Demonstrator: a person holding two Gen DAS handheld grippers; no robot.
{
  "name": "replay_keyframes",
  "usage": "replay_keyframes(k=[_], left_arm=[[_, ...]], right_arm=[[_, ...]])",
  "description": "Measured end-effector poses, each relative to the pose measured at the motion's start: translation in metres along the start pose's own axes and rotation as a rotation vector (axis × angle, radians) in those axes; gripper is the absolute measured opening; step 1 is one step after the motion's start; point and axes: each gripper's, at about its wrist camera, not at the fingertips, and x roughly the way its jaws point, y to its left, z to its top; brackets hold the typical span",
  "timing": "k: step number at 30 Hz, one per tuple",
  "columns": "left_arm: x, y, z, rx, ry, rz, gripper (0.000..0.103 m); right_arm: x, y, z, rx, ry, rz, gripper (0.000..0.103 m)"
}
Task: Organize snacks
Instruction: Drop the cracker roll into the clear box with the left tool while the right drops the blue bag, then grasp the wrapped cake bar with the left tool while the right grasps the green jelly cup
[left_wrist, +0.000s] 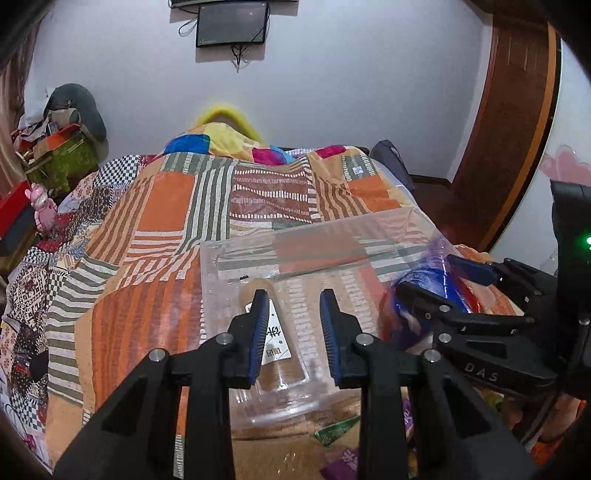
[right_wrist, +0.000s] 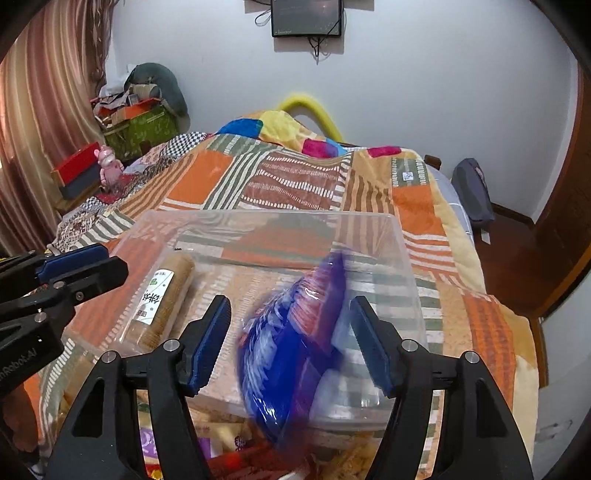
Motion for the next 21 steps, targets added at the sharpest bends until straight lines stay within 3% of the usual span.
replay_keyframes(k=[3, 8, 13, 16, 21], left_arm=[[-0.012, -0.002, -0.003, 0.009, -0.017, 0.006, 0.034], [-0.041, -0.004, -0.009, 0.015, -0.075, 0.017, 0.061], [-0.072, -0.009, -0.018, 0.042, -0.108, 0.024, 0.073], [-0.084, -0.011, -0.026, 0.062, -0.096, 0.006, 0.074], [-0.099, -0.008, -0.05, 0.057, -0.065, 0.006, 0.081]], right_arm=[[-0.014, -0.001, 0.0, 0.008, -0.033, 0.005, 0.079], [-0.043, -0.003, -0.002, 0.013, -0.085, 0.021, 0.085], [-0.073, -0.001, -0.011, 0.008, -0.118, 0.03, 0.094], [-0.089, -0.005, -0.02, 0.02, -0.132, 0.036, 0.102], [-0.105, -0.018, -0.038, 0.048, -0.125, 0.018, 0.103]])
